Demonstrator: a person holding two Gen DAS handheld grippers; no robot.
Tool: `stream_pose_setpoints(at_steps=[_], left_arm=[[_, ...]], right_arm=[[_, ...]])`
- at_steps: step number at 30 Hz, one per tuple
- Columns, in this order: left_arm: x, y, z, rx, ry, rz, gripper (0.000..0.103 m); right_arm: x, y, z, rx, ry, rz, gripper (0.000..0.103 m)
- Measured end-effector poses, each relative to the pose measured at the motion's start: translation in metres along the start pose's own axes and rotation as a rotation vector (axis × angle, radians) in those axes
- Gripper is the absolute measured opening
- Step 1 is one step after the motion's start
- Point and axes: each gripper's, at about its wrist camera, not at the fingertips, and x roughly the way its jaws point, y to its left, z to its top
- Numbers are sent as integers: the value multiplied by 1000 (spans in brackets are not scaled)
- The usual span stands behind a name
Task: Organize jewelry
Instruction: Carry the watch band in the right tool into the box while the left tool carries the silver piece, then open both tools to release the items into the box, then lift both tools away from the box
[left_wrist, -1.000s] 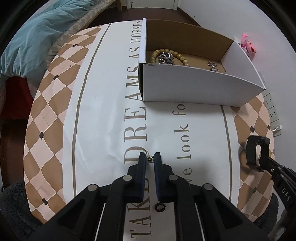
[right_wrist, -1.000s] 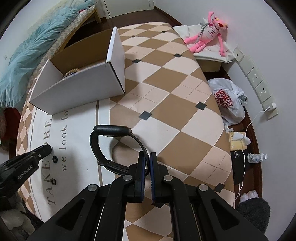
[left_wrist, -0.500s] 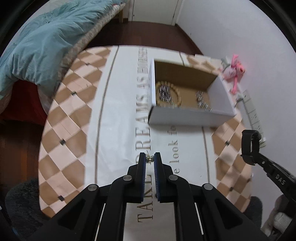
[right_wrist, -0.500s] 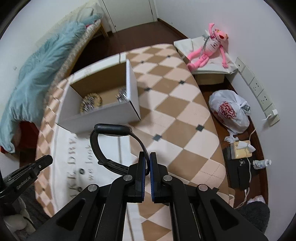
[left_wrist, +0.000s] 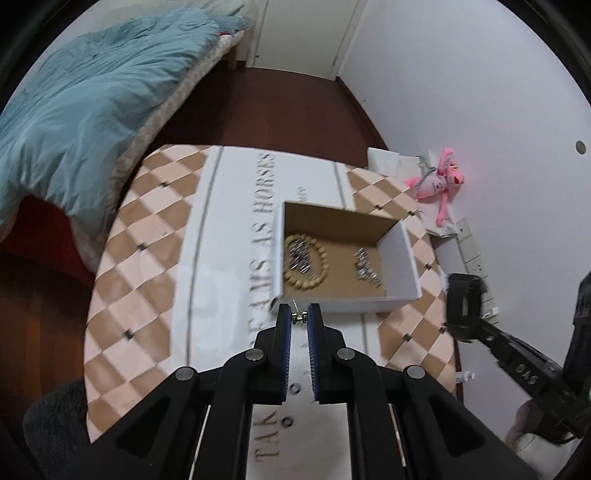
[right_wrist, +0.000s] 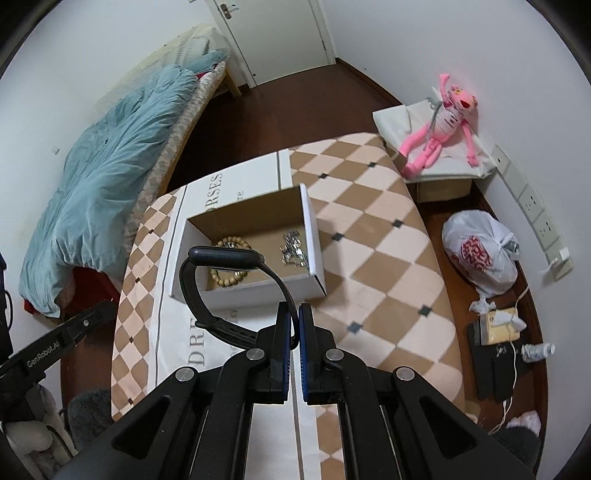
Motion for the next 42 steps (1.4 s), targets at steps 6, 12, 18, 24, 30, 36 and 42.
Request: stream_pose_setpoints(at_steps=[6, 12, 18, 24, 30, 36, 42], left_arm=[[34, -15, 39, 26, 52, -35, 6], [71, -18, 63, 30, 126, -28, 7], [95, -18, 80, 31, 207, 53, 14], [82, -12, 84, 26, 137, 122, 73], [75, -6, 69, 36, 97, 192, 95], [70, -6, 49, 62, 51, 257, 100], [54, -9, 38, 62, 15, 270, 100]], right_arm=[[36, 13, 38, -49, 56, -9, 4], [80, 19, 62, -80, 138, -31, 4], [112, 15, 71, -60, 245, 0, 24], [97, 17, 69, -74, 213, 6, 54], [80, 22, 65, -123, 157, -100, 85], [78, 18, 56, -142, 155, -182, 95], [60, 19, 51, -149, 110, -236, 99]])
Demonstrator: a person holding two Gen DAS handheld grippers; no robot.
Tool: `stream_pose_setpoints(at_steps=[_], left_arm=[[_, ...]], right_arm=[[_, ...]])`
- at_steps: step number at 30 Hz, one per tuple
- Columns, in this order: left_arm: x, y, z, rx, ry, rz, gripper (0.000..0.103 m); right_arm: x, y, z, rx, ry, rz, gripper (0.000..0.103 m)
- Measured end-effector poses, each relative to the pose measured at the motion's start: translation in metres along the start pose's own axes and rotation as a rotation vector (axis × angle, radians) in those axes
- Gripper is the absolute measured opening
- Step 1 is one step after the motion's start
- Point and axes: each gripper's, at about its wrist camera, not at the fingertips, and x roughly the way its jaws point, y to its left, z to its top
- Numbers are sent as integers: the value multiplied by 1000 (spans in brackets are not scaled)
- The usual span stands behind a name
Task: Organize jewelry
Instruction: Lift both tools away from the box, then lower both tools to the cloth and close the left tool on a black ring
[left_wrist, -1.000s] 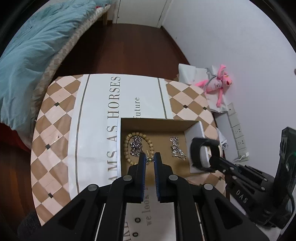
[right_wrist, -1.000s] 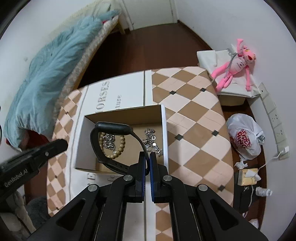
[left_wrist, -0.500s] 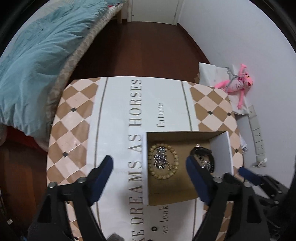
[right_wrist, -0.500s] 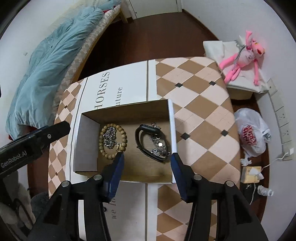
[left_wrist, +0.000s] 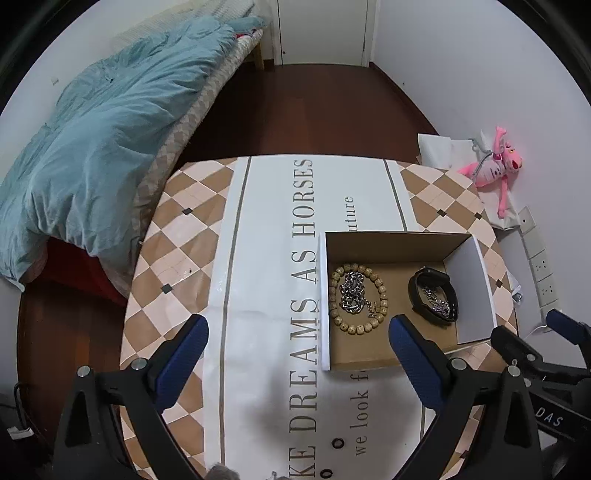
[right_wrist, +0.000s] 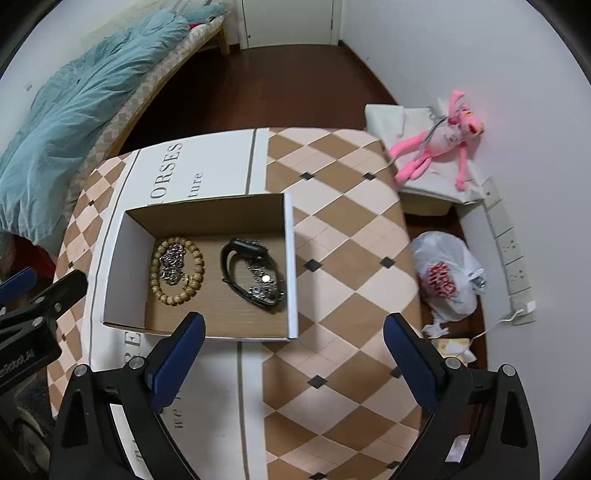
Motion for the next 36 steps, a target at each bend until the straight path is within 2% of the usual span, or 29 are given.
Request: stream_pose_setpoints(at_steps=[8, 16, 21, 24, 28, 32, 36], left_arm=[[-38, 1, -8, -9, -61, -15, 100], [-81, -2, -21, -5, -122, -41, 100], [-92, 3, -38, -10, -137, -30, 100], [-82, 4, -60, 1, -100, -5, 100], [-50, 1, -102, 25, 1, 37, 100], [-14, -3, -140, 42, 101, 53, 100], [11, -6, -164, 41, 163, 49, 100]], right_arm=[[-41, -4, -8, 11, -73, -21, 99], [-91, -7, -25, 43, -155, -1, 99], [-97, -9, -47, 48, -138, 20, 99], [-82, -8, -71, 46, -93, 8, 99], [-51, -8, -110, 53, -18, -11, 98], [-15, -9, -141, 57, 66, 3, 71], [8, -9, -164, 73, 105, 16, 68]])
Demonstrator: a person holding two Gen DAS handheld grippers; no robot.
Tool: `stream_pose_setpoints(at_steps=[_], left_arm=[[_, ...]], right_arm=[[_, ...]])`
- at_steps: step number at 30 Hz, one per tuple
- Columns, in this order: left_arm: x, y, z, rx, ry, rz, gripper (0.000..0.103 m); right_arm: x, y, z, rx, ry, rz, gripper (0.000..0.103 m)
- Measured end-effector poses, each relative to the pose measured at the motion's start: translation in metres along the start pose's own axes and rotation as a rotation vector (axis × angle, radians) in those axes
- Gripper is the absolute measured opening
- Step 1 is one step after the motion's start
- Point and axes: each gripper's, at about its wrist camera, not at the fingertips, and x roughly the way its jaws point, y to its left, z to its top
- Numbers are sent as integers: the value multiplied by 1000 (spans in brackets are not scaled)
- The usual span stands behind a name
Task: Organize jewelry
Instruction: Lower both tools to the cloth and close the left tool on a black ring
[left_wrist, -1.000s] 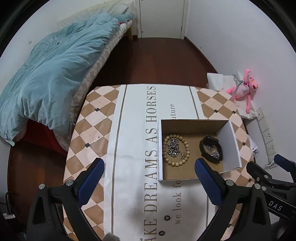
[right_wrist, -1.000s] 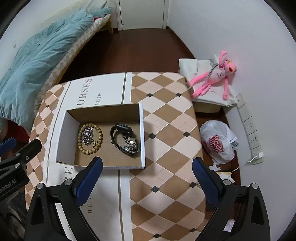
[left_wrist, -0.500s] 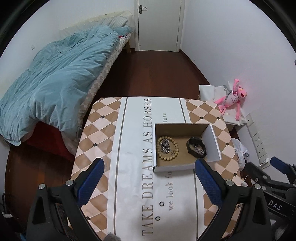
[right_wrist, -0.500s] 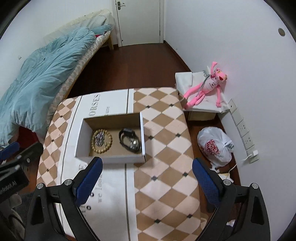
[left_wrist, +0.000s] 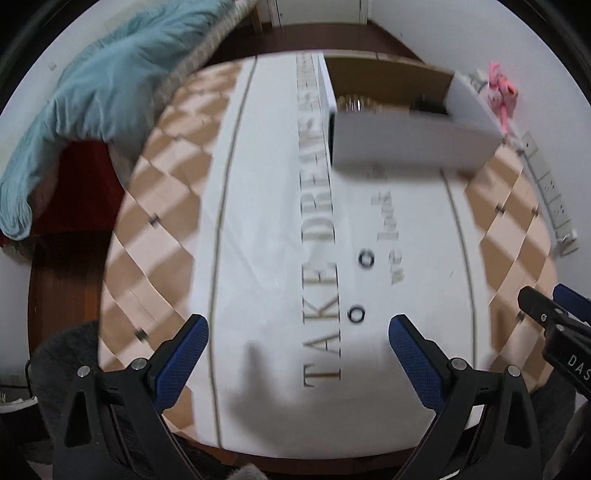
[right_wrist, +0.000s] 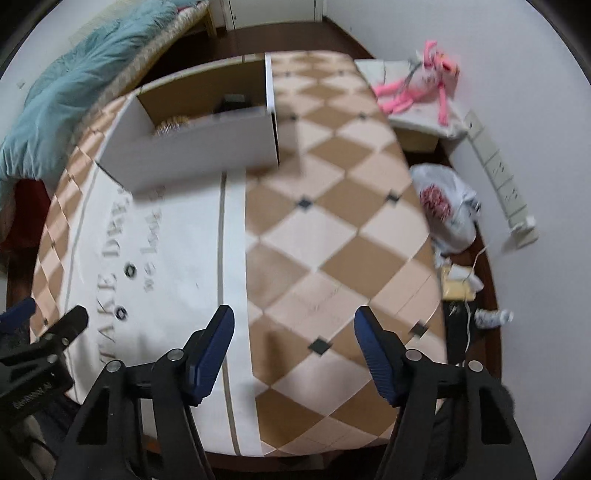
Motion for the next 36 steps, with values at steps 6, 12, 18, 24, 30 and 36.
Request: stream_pose_setpoints(at_steps=[6, 12, 18, 24, 30, 36], left_arm=[[20, -8, -12, -14, 26, -45, 99], [30, -15, -17, -3, 33, -84, 65], [23, -25, -18, 46, -17, -99, 25], [21, -24, -18, 41, -35, -130, 9], [20, -11, -12, 29, -53, -146, 8], [7, 24, -7, -20, -79, -141, 8]], right_arm=[[13, -2, -8, 25, 12, 5, 68], [12, -8, -6, 49, 1, 3, 68], [14, -15, -5, 70, 6, 14, 61], [11, -15, -5, 75, 3, 20, 57], [4, -11, -4, 73, -10, 35, 56], [-3, 12, 4, 46, -22, 117, 56]])
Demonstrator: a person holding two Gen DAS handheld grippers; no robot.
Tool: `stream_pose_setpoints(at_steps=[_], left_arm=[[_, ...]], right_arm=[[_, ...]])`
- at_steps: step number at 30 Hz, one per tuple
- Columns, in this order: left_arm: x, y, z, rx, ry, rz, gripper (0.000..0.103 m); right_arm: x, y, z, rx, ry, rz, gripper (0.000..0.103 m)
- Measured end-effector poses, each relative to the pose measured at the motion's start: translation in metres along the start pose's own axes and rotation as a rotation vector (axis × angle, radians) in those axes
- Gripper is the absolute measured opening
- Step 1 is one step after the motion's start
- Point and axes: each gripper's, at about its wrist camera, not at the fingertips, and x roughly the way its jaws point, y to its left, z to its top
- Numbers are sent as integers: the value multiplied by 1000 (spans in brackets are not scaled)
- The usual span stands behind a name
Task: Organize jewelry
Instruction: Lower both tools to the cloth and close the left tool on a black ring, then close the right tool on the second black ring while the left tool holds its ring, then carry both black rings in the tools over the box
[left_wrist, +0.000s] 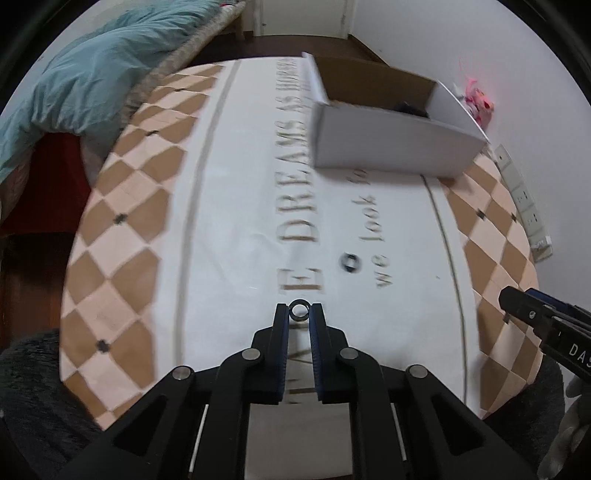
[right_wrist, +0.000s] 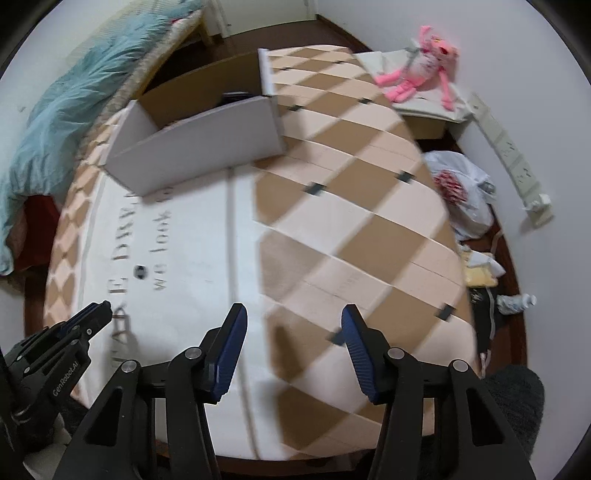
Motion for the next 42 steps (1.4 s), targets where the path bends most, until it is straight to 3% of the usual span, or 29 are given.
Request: stream_pose_setpoints(at_steps=[2, 8, 17, 26, 34, 42], left_arm=[[-2, 14, 2, -15, -6, 20, 8], [4, 58, 4, -79, 6, 77, 8], [12, 91, 4, -131, 19, 99, 8], [14, 92, 2, -132, 26, 89, 8], [8, 84, 5, -120, 15, 78, 8], [-28, 41, 45, -69, -46, -38, 8]], right_arm=[[6, 19, 4, -28, 7, 51, 56], [29, 87, 8, -156, 2, 86, 56], [58, 141, 11, -275, -13, 19, 55], [63, 150, 7, -353, -59, -46, 13], [59, 143, 5, -332, -61, -22, 13], [-2, 77, 34, -159, -119, 64, 13]])
